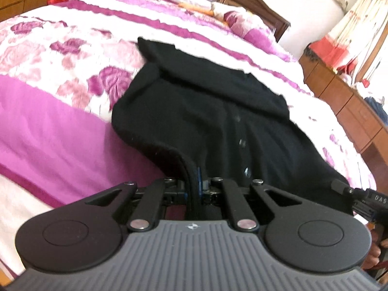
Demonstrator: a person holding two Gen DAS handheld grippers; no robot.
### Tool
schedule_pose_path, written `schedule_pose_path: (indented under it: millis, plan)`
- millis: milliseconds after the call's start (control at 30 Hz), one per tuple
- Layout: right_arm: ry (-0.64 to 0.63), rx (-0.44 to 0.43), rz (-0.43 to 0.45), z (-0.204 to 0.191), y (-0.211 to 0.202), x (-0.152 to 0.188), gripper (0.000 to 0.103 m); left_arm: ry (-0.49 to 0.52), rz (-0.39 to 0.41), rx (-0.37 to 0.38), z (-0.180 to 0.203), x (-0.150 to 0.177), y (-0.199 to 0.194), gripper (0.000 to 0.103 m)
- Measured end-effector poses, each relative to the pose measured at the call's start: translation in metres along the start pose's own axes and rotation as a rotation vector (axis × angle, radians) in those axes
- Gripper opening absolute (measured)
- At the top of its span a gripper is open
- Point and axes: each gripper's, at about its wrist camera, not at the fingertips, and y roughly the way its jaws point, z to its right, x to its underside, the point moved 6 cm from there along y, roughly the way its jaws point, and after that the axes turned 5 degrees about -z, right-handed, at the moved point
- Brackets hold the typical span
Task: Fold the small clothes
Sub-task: 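Grasp the cardigan hem with both tools and lift it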
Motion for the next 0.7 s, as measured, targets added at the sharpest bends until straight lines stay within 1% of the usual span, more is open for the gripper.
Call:
schedule_pose_path:
  millis: [200, 300, 533, 700]
  plan:
    - [0.055, -0.048, 0.073, -0.003, 0.002, -0.024, 0.01, -0.035, 0.071, 0.03, 0.003, -0.029, -0.009, 0.008]
    - [0.084, -0.065, 0.106, 0.0, 0.005, -0.036, 0.01, -0.038, 0.111, 0.032, 0.006, -0.043, -0.011, 0.008]
    - [0.122, -0.095, 0.146, 0.003, 0.019, -0.062, 0.01, -0.056, 0.142, 0.03, 0.011, -0.075, -0.008, 0.008]
    - [0.136, -0.1, 0.212, 0.001, 0.023, -0.085, 0.01, -0.088, 0.166, 0.03, 0.014, -0.099, -0.004, 0.008]
